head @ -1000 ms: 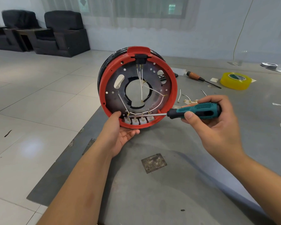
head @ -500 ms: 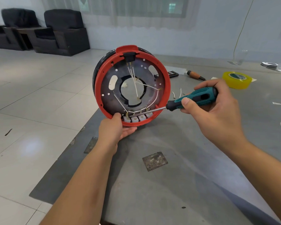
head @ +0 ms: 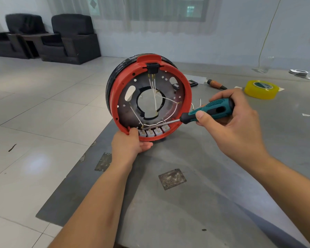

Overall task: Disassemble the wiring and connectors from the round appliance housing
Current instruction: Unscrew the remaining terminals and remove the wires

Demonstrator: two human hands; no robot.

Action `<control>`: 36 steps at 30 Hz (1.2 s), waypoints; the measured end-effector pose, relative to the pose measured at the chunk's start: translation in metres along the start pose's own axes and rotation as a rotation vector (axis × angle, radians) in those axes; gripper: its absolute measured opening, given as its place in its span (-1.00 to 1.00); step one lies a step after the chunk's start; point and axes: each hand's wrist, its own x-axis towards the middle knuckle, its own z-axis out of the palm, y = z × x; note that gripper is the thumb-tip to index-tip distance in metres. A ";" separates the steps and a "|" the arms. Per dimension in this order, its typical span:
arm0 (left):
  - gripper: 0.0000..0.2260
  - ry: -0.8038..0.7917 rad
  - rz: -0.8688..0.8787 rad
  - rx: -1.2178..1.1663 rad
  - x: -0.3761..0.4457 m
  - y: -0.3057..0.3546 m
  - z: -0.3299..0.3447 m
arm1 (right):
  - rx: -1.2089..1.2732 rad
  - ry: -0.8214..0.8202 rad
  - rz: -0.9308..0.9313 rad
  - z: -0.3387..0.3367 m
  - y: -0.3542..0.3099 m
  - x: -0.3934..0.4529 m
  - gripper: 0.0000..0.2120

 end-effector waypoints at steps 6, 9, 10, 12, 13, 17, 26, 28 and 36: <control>-0.83 0.047 -0.051 -0.099 0.001 0.000 0.000 | -0.127 -0.082 -0.187 0.008 -0.013 -0.008 -0.65; -0.78 0.059 -0.115 -0.145 0.004 0.004 -0.002 | -0.215 -0.067 -0.289 0.011 -0.013 -0.015 -0.65; -0.77 0.067 -0.132 -0.157 0.005 0.005 -0.002 | -0.241 -0.063 -0.317 0.011 -0.013 -0.017 -0.65; -0.81 0.085 -0.159 -0.160 0.005 0.007 -0.001 | -0.277 -0.076 -0.361 0.012 -0.013 -0.020 -0.63; -0.84 0.092 -0.166 -0.155 0.005 0.007 -0.001 | -0.286 -0.082 -0.376 0.012 -0.012 -0.021 -0.63; -0.87 0.115 -0.167 -0.127 0.006 0.008 0.002 | -0.289 -0.077 -0.406 0.014 -0.012 -0.028 -0.64; -0.93 0.140 -0.167 -0.184 0.009 0.011 0.003 | -0.279 -0.140 -0.458 0.021 -0.006 -0.056 -0.67; -0.94 0.150 -0.159 -0.164 0.008 0.010 0.004 | -0.274 -0.107 -0.434 0.021 -0.006 -0.056 -0.66; -0.92 0.165 -0.137 -0.104 0.008 0.008 0.003 | -0.281 -0.054 -0.326 0.020 -0.016 -0.042 -0.65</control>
